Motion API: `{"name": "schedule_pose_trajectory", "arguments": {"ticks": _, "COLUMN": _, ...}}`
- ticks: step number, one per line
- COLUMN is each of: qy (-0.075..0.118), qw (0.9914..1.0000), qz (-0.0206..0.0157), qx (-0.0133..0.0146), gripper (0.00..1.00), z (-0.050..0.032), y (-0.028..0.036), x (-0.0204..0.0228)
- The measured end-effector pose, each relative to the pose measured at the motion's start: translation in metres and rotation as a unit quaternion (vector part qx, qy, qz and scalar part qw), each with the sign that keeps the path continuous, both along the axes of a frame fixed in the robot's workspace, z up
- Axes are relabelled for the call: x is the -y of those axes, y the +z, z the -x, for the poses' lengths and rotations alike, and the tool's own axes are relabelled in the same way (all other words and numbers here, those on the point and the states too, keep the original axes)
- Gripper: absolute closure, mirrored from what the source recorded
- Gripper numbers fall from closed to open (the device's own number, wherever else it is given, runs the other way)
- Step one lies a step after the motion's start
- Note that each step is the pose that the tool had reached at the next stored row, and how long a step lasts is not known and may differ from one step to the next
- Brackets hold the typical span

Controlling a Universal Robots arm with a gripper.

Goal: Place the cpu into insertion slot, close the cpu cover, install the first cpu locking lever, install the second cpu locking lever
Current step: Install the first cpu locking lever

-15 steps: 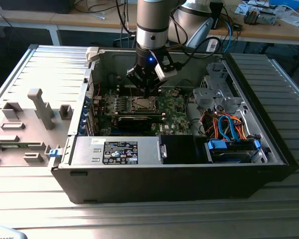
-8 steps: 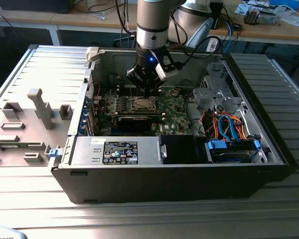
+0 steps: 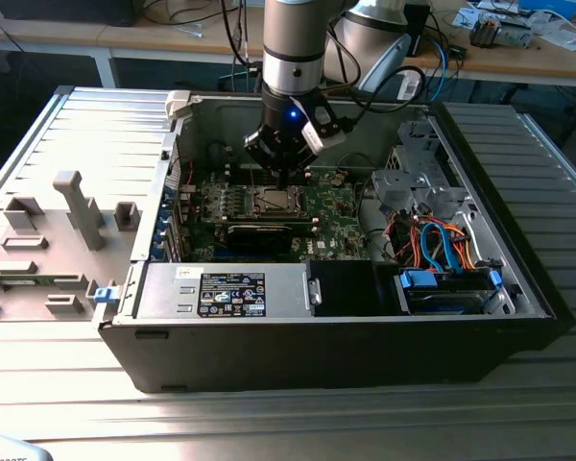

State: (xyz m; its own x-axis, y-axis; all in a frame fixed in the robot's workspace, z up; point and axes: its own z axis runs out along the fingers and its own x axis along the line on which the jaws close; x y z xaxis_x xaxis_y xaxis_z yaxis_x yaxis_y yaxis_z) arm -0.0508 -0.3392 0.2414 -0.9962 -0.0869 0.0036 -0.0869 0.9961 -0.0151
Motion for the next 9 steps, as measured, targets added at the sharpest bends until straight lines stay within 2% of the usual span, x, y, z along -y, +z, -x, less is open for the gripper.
{"name": "schedule_pose_trajectory", "arguments": {"ticks": 5, "qy": 0.002, "qw": 1.00000, "qz": -0.0002, "qx": 0.0001, "gripper": 0.89, "z": -0.0001, "y": 0.0045, "x": -0.0001}}
{"name": "schedule_pose_trajectory", "arguments": {"ticks": 9, "qy": 0.002, "qw": 1.00000, "qz": -0.0001, "qx": 0.0000, "gripper": 0.89, "z": -0.0001, "y": 0.0047, "x": 0.0000}}
